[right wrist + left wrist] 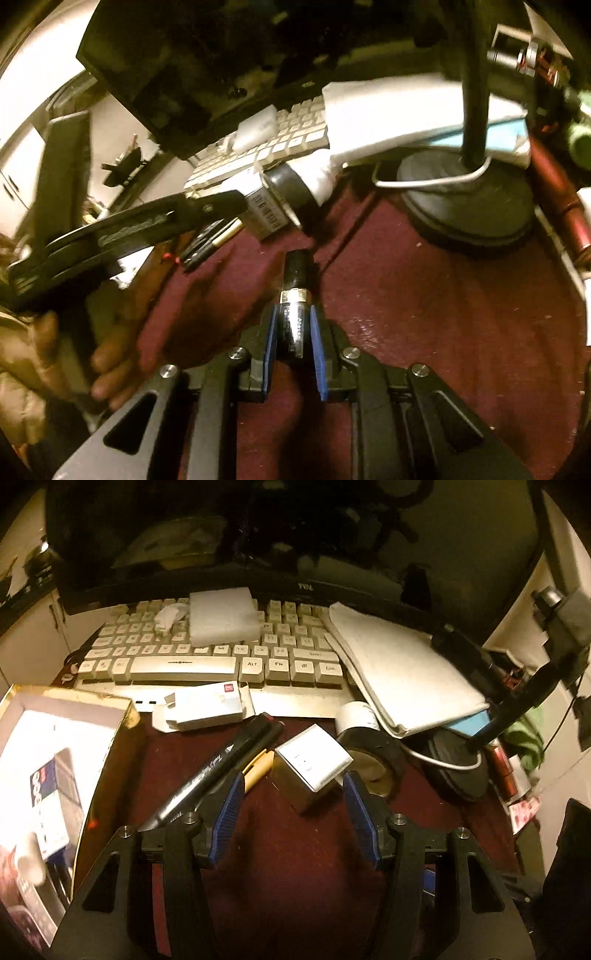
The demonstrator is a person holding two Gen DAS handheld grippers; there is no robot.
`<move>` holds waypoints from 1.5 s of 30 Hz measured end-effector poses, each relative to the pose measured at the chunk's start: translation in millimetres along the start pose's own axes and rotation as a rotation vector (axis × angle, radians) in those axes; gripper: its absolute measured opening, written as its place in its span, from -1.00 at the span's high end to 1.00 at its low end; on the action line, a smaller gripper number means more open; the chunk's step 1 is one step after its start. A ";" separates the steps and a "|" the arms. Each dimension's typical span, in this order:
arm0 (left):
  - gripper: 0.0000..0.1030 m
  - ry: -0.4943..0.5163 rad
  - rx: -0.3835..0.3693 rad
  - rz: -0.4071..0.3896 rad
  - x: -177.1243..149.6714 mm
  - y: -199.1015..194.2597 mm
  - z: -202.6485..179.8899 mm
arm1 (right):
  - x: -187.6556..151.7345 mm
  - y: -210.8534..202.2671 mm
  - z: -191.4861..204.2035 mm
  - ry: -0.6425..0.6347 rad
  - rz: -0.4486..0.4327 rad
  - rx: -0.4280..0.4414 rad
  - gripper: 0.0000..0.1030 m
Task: Organize objects
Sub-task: 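Grasp the white barcode box with the left tool while the right tool holds the tube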
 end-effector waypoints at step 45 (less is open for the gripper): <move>0.07 0.090 -0.080 0.073 -59.9 -61.5 -6.7 | -8.2 7.2 4.1 0.018 0.027 0.047 0.62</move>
Point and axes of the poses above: each gripper's, at about its wrist camera, not at the fingertips, and y roughly the way its jaws point, z to its left, x to its top, the point moved 8 cm from there along y, roughly the way its jaws point, and after that the axes turned 7 degrees about -z, right-handed, at the moved point
